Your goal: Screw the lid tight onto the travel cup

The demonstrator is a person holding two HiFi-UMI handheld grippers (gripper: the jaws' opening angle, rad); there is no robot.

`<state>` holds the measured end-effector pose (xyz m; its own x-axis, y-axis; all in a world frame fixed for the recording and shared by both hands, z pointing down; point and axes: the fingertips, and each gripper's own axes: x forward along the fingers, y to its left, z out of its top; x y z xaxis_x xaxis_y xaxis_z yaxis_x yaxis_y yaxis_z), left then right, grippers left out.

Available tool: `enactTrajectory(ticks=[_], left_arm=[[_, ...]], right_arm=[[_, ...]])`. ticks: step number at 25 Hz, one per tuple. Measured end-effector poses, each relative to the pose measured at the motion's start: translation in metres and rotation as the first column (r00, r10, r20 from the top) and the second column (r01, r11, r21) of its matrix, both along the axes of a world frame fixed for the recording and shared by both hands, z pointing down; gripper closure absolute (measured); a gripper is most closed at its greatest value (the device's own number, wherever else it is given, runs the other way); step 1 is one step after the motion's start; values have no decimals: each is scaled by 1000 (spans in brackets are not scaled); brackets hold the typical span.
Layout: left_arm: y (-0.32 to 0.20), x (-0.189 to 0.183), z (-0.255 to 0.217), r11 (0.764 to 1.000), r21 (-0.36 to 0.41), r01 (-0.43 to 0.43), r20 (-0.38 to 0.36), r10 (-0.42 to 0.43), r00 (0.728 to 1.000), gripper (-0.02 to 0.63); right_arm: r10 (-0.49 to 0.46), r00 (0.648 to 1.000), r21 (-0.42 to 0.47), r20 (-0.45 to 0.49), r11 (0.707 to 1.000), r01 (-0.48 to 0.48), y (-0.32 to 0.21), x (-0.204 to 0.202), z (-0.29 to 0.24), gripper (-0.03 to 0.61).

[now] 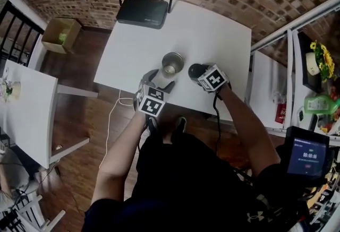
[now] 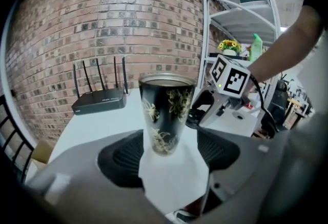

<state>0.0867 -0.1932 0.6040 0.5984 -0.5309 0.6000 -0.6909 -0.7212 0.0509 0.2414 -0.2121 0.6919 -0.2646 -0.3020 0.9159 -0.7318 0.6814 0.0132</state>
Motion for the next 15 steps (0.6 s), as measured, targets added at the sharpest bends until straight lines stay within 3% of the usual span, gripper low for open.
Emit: enactTrajectory(ticks=[9, 15], left_arm=[[12, -17, -4, 1000, 0, 24, -19, -24, 1000, 288], [16, -25, -5, 1000, -2, 25, -38, -25, 999, 298]], right_arm=[[-93, 992, -70, -79, 994, 88, -3, -3, 4, 213], [-63, 998, -130, 19, 989, 65, 3, -7, -4, 216]])
